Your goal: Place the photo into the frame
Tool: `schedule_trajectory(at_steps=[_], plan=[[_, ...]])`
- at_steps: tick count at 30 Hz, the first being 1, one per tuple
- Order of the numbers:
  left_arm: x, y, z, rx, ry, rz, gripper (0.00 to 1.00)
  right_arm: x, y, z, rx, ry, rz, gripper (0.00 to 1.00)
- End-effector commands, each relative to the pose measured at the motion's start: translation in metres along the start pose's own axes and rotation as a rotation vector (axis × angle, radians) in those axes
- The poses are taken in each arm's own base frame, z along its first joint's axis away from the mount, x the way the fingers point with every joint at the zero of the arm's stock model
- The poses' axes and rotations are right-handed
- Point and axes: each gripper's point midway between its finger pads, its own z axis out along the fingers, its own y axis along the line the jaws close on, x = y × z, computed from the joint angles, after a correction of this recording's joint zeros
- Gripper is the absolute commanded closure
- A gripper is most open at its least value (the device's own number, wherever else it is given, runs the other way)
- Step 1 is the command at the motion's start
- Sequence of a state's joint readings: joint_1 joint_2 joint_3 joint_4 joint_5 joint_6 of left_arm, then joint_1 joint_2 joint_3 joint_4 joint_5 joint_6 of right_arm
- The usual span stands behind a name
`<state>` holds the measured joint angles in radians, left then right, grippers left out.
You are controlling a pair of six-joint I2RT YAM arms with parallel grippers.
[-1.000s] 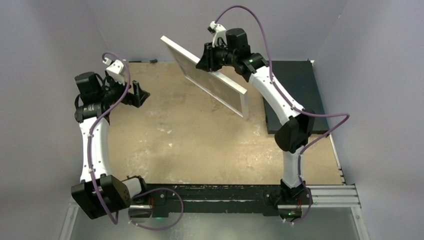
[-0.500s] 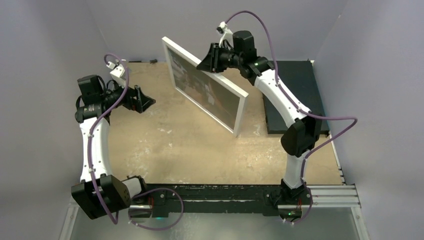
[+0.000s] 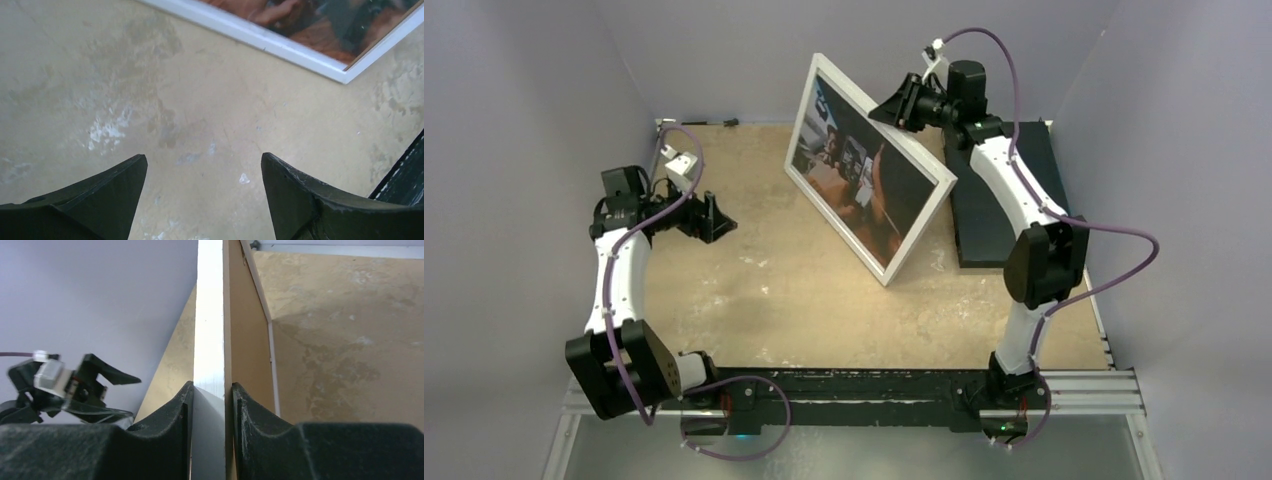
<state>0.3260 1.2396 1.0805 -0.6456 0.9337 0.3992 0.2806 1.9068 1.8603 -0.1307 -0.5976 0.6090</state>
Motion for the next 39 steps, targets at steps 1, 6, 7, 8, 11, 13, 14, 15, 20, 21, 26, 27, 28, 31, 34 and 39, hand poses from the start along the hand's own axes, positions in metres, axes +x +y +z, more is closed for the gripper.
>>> schedule_trajectory(at_steps=[1, 6, 7, 8, 11, 13, 14, 15, 20, 21, 26, 27, 28, 31, 34, 39], plan=[[0.058, 0.022, 0.029, -0.014, 0.143, 0.068, 0.19, 0.02, -0.003, -0.01, -0.009, 0.017, -0.006, 0.77], [0.1, 0.023, 0.075, -0.024, 0.291, 0.116, 0.24, 0.032, -0.014, -0.025, 0.004, -0.027, 0.011, 0.77], [0.106, 0.022, 0.083, -0.025, 0.306, 0.119, 0.25, 0.036, -0.017, -0.027, 0.008, -0.031, 0.019, 0.77], [0.109, 0.023, 0.089, -0.028, 0.32, 0.122, 0.25, 0.04, -0.019, -0.03, 0.007, -0.041, 0.026, 0.77], [0.121, 0.027, 0.106, -0.024, 0.364, 0.119, 0.28, 0.057, -0.025, -0.039, 0.005, -0.055, 0.053, 0.77], [0.128, 0.031, 0.111, -0.033, 0.383, 0.123, 0.3, 0.07, -0.029, -0.041, 0.001, -0.049, 0.064, 0.77], [0.131, 0.033, 0.113, -0.038, 0.393, 0.123, 0.3, 0.077, -0.032, -0.043, -0.003, -0.044, 0.072, 0.77], [0.135, 0.035, 0.114, -0.04, 0.404, 0.123, 0.3, 0.084, -0.034, -0.044, -0.005, -0.04, 0.081, 0.77], [0.156, 0.038, 0.11, -0.047, 0.461, 0.142, 0.31, 0.115, -0.043, -0.052, -0.036, -0.056, 0.12, 0.77], [0.159, 0.038, 0.109, -0.048, 0.469, 0.145, 0.31, 0.12, -0.045, -0.053, -0.04, -0.061, 0.124, 0.77], [0.159, 0.034, 0.109, -0.029, 0.469, 0.128, 0.32, 0.15, -0.065, -0.056, -0.032, -0.083, 0.143, 0.75], [0.159, 0.032, 0.109, -0.023, 0.47, 0.122, 0.32, 0.154, -0.068, -0.058, -0.033, -0.098, 0.14, 0.74], [0.158, 0.032, 0.109, -0.02, 0.47, 0.12, 0.32, 0.161, -0.073, -0.059, -0.026, -0.098, 0.146, 0.74], [0.159, 0.032, 0.108, -0.017, 0.478, 0.124, 0.34, 0.172, -0.084, -0.061, -0.007, -0.116, 0.14, 0.73], [0.161, 0.035, 0.108, -0.032, 0.488, 0.124, 0.35, 0.183, -0.096, -0.063, 0.021, -0.133, 0.147, 0.7], [0.167, 0.035, 0.106, -0.03, 0.511, 0.116, 0.35, 0.206, -0.119, -0.065, 0.087, -0.126, 0.164, 0.65]])
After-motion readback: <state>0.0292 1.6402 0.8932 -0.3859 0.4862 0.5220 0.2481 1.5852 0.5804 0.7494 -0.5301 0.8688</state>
